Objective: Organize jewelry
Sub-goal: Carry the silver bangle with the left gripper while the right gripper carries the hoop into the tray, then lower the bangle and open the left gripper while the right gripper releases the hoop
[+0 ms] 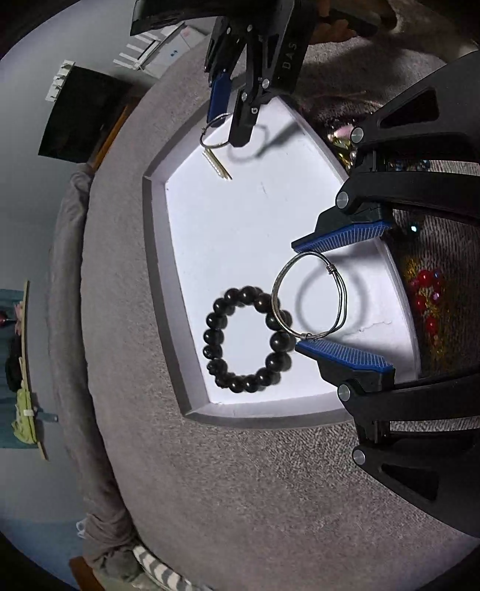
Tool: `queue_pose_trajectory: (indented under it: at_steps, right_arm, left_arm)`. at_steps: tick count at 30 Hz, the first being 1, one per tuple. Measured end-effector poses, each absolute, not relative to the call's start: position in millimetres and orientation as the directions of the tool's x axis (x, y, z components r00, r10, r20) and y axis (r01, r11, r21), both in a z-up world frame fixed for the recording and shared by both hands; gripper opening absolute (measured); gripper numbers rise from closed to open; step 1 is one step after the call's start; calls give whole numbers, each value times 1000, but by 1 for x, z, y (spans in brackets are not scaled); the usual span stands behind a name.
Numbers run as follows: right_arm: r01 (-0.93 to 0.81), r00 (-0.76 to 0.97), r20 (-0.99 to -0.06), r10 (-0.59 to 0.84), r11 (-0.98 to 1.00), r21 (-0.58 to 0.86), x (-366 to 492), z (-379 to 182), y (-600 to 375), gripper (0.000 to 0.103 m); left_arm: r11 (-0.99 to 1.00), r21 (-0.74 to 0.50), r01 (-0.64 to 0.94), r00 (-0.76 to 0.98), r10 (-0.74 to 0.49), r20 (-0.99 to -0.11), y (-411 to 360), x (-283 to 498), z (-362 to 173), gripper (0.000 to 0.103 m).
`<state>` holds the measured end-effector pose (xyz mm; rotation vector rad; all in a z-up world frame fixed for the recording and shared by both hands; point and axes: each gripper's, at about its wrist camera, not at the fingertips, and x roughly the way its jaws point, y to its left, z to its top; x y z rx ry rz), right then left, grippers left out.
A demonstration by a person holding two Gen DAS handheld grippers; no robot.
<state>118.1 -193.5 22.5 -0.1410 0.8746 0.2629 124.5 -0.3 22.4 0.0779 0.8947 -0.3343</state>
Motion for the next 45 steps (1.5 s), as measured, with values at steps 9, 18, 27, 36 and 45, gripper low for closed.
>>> queue_pose_trajectory:
  at_steps: [9, 18, 27, 36, 45]
  right_arm:
    - [-281, 587, -794, 157, 959, -18, 122, 16, -192, 49]
    - [-283, 579, -803, 142, 958, -35, 122, 12, -189, 49]
    - [-282, 575, -807, 136, 959, -39, 123, 11, -189, 49]
    - [-282, 576, -807, 130, 958, -47, 124, 9, -187, 49]
    - [-282, 577, -806, 132, 958, -44, 123, 9, -187, 49]
  left_arm:
    - [948, -113, 298, 541, -265, -798, 8, 132, 14, 51]
    - [949, -100, 300, 533, -254, -808, 3, 136, 9, 51]
    - [950, -91, 300, 535, -246, -808, 1, 138, 7, 51]
    - [950, -87, 301, 536, -244, -808, 2, 137, 5, 52]
    - [950, -87, 301, 537, -244, -808, 2, 136, 5, 53]
